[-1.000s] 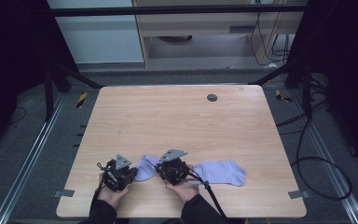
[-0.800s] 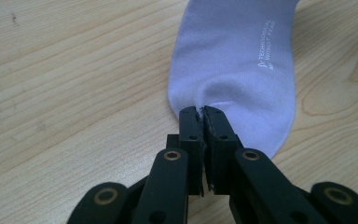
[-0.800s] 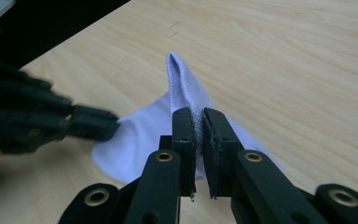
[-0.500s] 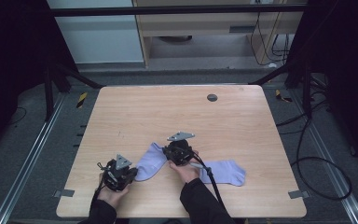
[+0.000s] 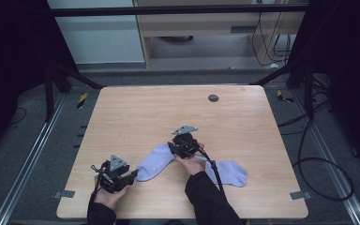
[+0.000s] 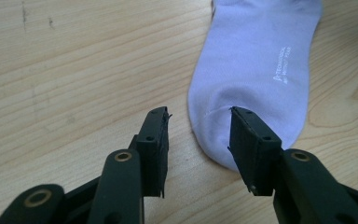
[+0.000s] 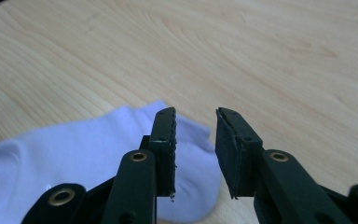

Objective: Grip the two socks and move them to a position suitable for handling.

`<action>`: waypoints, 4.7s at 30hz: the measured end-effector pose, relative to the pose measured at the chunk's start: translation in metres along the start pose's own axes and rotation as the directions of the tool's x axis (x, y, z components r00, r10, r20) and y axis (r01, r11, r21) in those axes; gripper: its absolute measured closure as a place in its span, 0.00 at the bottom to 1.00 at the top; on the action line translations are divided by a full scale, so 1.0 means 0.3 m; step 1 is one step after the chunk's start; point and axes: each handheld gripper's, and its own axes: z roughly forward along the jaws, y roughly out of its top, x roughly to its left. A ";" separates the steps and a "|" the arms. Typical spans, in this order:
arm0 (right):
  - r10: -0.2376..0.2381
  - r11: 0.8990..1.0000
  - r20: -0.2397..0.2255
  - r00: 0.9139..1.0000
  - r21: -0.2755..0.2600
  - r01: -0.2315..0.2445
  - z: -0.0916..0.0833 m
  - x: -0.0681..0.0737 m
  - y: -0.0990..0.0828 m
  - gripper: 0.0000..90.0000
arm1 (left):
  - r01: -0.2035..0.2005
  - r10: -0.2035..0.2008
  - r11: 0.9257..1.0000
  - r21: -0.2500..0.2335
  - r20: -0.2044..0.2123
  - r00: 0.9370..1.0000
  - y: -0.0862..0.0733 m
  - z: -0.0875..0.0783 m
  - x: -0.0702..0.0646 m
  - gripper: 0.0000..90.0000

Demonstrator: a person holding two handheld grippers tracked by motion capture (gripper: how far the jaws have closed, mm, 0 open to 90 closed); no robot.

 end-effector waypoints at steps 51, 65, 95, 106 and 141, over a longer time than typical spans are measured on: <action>0.064 0.998 -0.091 0.994 -0.009 -0.065 -0.102 0.122 -0.148 0.76 | 0.084 -0.090 0.995 -0.060 -0.104 0.990 0.037 -0.035 0.144 0.71; 0.074 0.992 -0.036 0.997 -0.095 -0.077 -0.325 -0.066 -0.123 0.53 | 0.078 -0.077 0.989 -0.129 0.009 0.997 0.077 -0.081 0.038 0.52; 0.113 0.992 0.100 0.989 -0.061 -0.107 -0.538 -0.345 -0.396 0.54 | -0.132 0.139 0.989 -0.063 0.141 0.980 0.227 0.144 -0.381 0.53; 0.130 0.990 0.158 0.979 0.026 -0.135 -0.507 -0.418 -0.447 0.63 | -0.197 0.200 0.980 -0.034 0.157 0.967 0.253 0.246 -0.532 0.60; 0.066 0.998 -0.010 0.998 -0.015 -0.066 -0.587 -0.258 -0.328 0.98 | -0.188 0.195 0.981 -0.052 0.235 0.952 0.280 0.052 -0.419 0.99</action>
